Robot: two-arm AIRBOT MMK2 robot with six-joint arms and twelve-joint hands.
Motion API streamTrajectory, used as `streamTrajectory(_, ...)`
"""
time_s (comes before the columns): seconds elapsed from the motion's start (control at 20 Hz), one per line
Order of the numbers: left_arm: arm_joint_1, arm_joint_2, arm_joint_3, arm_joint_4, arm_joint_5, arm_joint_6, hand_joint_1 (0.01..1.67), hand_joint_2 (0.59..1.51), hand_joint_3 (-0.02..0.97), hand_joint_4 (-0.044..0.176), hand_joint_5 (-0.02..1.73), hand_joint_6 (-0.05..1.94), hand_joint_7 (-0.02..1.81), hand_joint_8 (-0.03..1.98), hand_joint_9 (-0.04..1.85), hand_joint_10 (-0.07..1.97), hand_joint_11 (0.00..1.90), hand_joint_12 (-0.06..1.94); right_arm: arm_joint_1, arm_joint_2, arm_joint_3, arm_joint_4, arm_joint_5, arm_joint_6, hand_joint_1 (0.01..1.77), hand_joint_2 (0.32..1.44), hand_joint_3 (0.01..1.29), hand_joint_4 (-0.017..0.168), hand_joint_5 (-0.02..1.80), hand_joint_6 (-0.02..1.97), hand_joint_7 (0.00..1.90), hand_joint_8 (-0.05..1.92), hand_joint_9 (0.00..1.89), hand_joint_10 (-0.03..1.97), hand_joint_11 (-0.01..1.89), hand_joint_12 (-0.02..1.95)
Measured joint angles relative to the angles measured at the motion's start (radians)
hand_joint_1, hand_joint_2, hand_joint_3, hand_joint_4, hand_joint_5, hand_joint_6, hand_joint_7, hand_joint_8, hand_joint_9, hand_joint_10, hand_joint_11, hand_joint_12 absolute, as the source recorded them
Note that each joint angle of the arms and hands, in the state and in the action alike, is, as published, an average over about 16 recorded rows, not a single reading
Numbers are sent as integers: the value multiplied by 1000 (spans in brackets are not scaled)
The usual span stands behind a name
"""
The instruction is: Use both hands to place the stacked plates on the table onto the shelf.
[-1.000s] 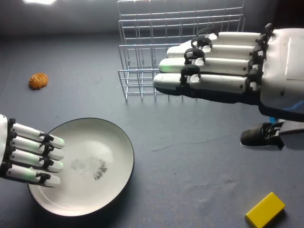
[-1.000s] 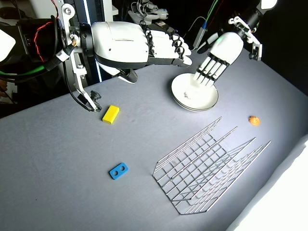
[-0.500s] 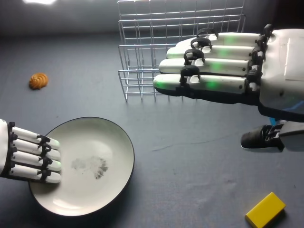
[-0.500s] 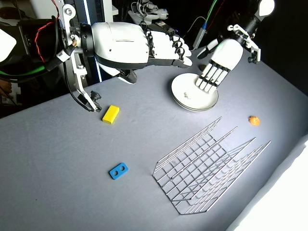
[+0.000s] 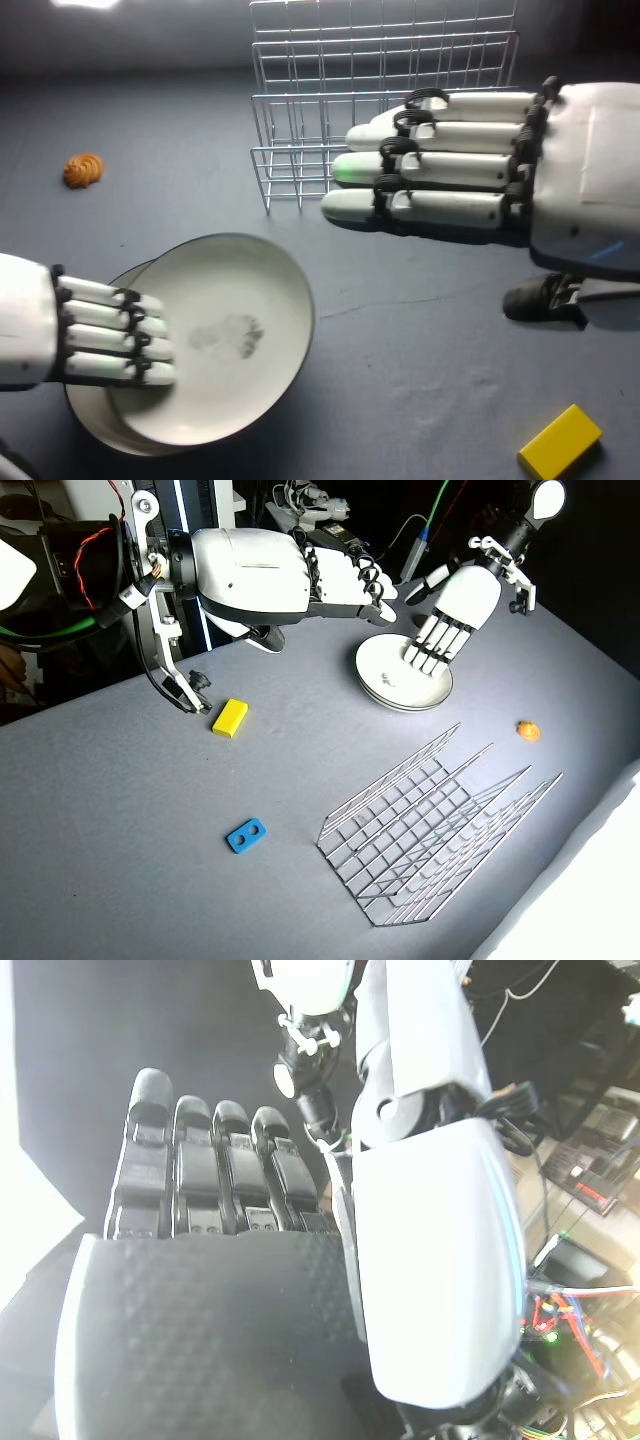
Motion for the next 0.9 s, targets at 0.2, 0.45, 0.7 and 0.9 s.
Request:
streamTrajectory(0.2,6,-6,-44,-58,32,0,23,1113,17,-5,48,-15,22,-9,20,5,16,-13,-5,-36,3,15,-23,-69,1310,927,16,-3,42,22,19,15,20,5,14,289)
streamTrajectory(0.45,9,-15,-98,-132,76,0,22,1114,17,-5,45,-16,16,-7,19,5,16,-13,0,-110,19,64,-85,-168,1316,932,16,-3,50,22,22,15,23,5,14,279)
streamTrajectory(0.7,4,-20,-130,-175,107,0,23,1111,17,-5,47,-16,8,-3,19,5,16,-13,12,-199,51,116,-164,-248,1315,944,16,-3,56,22,23,15,26,6,14,261)
streamTrajectory(0.9,0,-24,-143,-195,122,0,23,1108,17,-4,54,-15,4,-1,19,6,16,-13,20,-282,88,172,-234,-322,1305,966,15,-3,54,22,23,14,23,6,14,254)
